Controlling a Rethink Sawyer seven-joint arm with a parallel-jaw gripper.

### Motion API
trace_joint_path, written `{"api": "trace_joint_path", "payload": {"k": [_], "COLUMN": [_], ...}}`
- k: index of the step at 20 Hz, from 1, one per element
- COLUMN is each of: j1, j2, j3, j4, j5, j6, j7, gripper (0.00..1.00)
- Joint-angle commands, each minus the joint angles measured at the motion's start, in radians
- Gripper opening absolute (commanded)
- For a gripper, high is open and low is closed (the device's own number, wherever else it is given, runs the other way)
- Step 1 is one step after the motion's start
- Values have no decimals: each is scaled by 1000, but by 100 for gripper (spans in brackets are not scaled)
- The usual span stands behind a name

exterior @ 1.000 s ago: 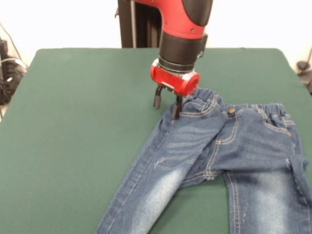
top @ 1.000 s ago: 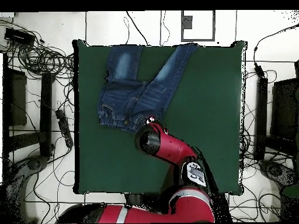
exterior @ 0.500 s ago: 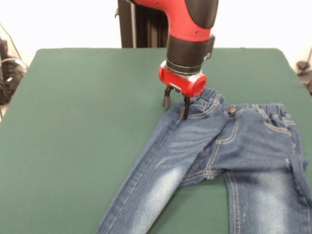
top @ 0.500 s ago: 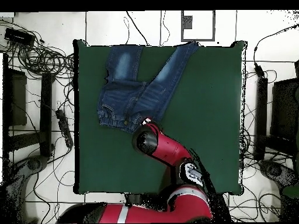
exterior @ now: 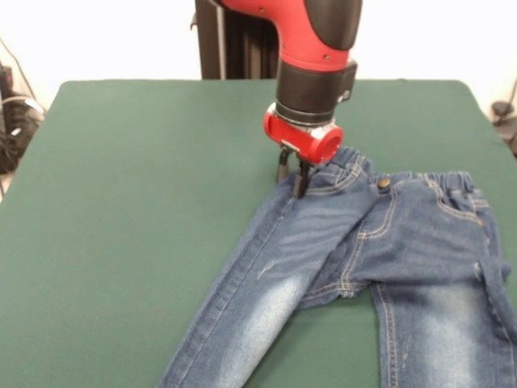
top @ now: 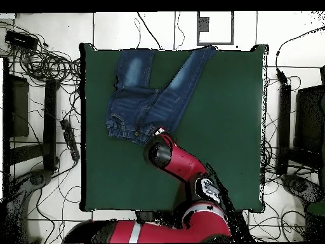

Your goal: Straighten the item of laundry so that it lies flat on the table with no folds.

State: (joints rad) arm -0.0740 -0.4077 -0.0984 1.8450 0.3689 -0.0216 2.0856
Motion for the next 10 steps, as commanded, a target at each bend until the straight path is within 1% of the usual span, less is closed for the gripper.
{"api": "trace_joint_path", "payload": {"k": [1,7,9,10], "j1": [39,-11,-3,15], "j2": [45,43,43,42], "j3": [113,113,92,67], "j4": [107,96,89,80], "j5": [44,1,-1,6], "j6": [-34,12,5,-5], "j7": [270,193,188,191], "gripper": [0,0,0,0]}}
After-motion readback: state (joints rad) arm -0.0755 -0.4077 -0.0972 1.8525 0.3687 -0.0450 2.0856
